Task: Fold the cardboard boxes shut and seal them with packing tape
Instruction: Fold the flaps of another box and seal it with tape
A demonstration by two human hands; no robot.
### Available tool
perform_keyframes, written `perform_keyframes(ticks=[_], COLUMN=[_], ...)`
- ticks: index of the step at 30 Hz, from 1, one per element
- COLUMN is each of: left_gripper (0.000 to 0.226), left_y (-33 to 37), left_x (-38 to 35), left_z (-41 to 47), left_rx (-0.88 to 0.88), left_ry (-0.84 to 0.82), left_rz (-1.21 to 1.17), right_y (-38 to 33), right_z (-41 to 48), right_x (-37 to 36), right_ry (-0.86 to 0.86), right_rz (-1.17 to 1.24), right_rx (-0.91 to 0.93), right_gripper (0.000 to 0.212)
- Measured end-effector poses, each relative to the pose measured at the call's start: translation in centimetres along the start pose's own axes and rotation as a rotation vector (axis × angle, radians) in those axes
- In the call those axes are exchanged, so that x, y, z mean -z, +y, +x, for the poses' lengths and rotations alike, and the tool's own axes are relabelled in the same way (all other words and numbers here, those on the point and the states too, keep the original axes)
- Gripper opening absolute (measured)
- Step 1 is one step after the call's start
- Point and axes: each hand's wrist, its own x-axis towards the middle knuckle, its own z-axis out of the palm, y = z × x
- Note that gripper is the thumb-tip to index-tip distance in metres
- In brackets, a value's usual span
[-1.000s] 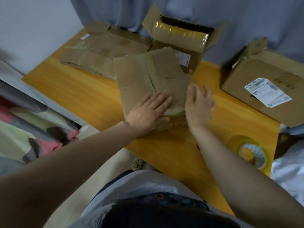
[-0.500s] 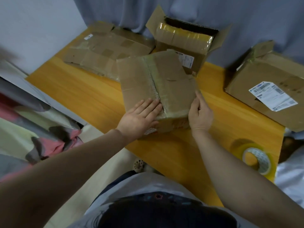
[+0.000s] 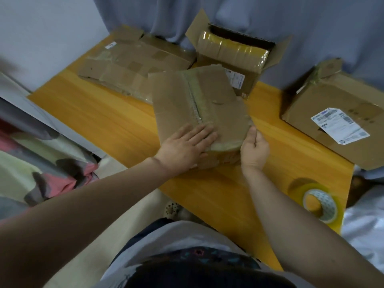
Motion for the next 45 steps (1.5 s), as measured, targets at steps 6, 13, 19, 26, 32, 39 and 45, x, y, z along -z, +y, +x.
perform_keyframes(ticks=[6,13,19,26,32,39,45], left_gripper=[0.060,0.091,0.091,0.056,0.053,0.059,0.057], left_y=[-2.2,-0.9,-1.9,-7.2,-10.7,-11.8,-13.4], left_x=[-2.2,0.2,1.6,4.0,6.5,6.1,7.5], left_z=[-2.7,-1.8,-1.5,0.7,7.5,11.5,9.2], left_rx=[0.083,0.848,0.965,0.909,0.731,0.594,0.496], left_ry=[0.101,0.175,0.074,0.245,0.099,-0.214,-0.294], left_rz=[-0.064,-1.119,-1.084,-0.817,-0.748,-0.868,-0.819], right_y=[-0.6,-1.4,-2.9,-4.7,-4.2,-7.1,-8.9], right_z=[-0.5,-0.4,2.5,2.7,-0.5,-4.3,-1.2], right_x=[-0.4,0.4,3.0,4.0,4.4,4.9,7.4], right_ry=[0.020,-0.170,-0.200,0.075,0.145,-0.213,-0.119], right_rz=[-0.079,0.024,0.049,-0.266,0.013,0.266,-0.022], right_rx=[0.065,-0.107,-0.117,-0.144,-0.518,-0.757,-0.579], right_gripper=[0.049,0.037,0.037,0.057,0.093,0.025,0.027])
